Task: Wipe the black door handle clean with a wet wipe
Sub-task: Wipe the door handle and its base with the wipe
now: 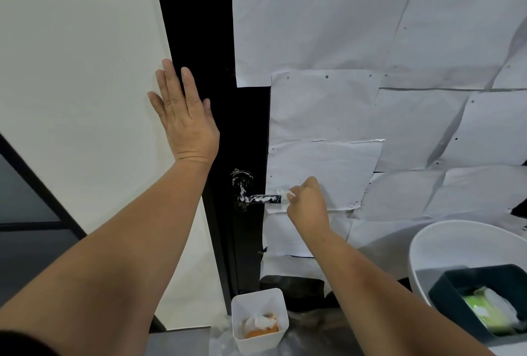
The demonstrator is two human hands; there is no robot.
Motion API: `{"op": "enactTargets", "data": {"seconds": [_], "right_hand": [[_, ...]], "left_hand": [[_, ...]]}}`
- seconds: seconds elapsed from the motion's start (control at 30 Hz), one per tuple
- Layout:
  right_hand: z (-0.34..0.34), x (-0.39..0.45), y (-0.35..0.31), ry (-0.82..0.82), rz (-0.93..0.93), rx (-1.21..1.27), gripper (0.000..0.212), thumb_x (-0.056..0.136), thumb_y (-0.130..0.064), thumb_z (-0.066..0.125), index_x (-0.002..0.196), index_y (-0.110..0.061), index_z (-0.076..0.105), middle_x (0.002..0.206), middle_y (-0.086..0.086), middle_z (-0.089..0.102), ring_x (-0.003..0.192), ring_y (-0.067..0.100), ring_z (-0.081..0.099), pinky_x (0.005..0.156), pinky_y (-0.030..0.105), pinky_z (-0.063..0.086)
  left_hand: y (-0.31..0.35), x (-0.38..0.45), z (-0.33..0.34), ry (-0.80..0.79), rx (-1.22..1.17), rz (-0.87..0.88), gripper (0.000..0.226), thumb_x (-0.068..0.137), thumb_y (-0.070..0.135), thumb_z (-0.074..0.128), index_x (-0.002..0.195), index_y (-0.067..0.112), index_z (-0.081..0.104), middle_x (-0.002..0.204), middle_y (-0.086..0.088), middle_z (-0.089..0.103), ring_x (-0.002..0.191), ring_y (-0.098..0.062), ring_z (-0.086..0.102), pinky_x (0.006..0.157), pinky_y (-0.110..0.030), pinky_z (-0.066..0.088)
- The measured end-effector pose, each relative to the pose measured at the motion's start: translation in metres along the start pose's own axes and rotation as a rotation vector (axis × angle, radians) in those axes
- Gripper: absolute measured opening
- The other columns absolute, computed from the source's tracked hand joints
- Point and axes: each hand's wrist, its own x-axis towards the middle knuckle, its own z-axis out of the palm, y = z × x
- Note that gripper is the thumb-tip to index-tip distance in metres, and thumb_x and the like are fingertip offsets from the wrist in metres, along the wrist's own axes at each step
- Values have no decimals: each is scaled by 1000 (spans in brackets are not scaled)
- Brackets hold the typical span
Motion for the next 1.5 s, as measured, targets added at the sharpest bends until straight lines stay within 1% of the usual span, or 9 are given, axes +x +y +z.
{"op": "enactTargets", "data": {"seconds": [0.4,0.57,0.77,0.97,1.07,1.27,1.33,1.4,1.5], "right_hand": [[4,10,0,-59,-182,-165,31,78,10,53,59,-12,42,83,5,37,67,23,43,53,29,37],[-4,17,-2,-66,-137,-129,11,85,4,55,87,2,66,95,9,42,78,25,49,63,27,37],[-3,12,-2,-125,-221,-246,12,86,1,53,76,1,59,89,6,35,73,23,40,60,31,33],[-23,26,-12,-107,-1,-16,18,89,-3,55,98,2,70,94,22,66,89,33,62,66,27,42],[-21,23,-11,-113,-84,-87,14,89,-3,55,90,2,68,94,14,53,85,31,58,55,18,37],[1,12,-5,-120,-249,-256,15,86,0,56,72,-6,56,79,-1,34,73,20,37,61,28,30],[-6,18,-10,-97,-111,-93,9,88,-5,57,81,-3,61,75,-3,45,77,18,45,62,24,31],[-18,25,-15,-106,9,10,20,90,-11,57,95,7,65,86,14,66,82,27,58,69,30,44],[-34,27,-16,-183,1,-2,23,91,-9,54,104,3,68,89,19,67,73,25,55,70,31,49]], "left_hand": [[-2,-4,1,14,6,-3,45,104,14,37,143,-7,29,148,-34,29,140,-45,23,118,-47,0],[-2,-5,2,16,11,-4,46,103,14,39,143,-6,29,148,-34,29,140,-45,23,118,-48,2],[-2,-5,1,17,21,-7,45,103,14,38,143,-6,29,148,-33,29,140,-45,24,118,-46,0],[-1,-5,1,18,31,-2,45,103,14,39,143,-5,29,148,-33,30,140,-44,24,118,-46,0],[-2,-6,1,26,39,-4,45,103,14,38,143,-5,30,148,-33,30,140,-44,24,118,-46,1],[-1,-6,2,28,63,-7,45,103,14,39,142,-6,32,148,-32,31,140,-43,25,118,-47,4],[0,-6,1,25,64,-9,45,103,14,38,143,-6,32,148,-32,31,140,-43,24,118,-45,2],[0,-6,1,23,64,-11,45,103,15,38,143,-6,31,148,-32,30,140,-44,24,118,-44,0],[-1,-6,1,31,74,-7,45,103,15,38,143,-6,31,148,-32,31,140,-43,25,118,-45,2]]}}
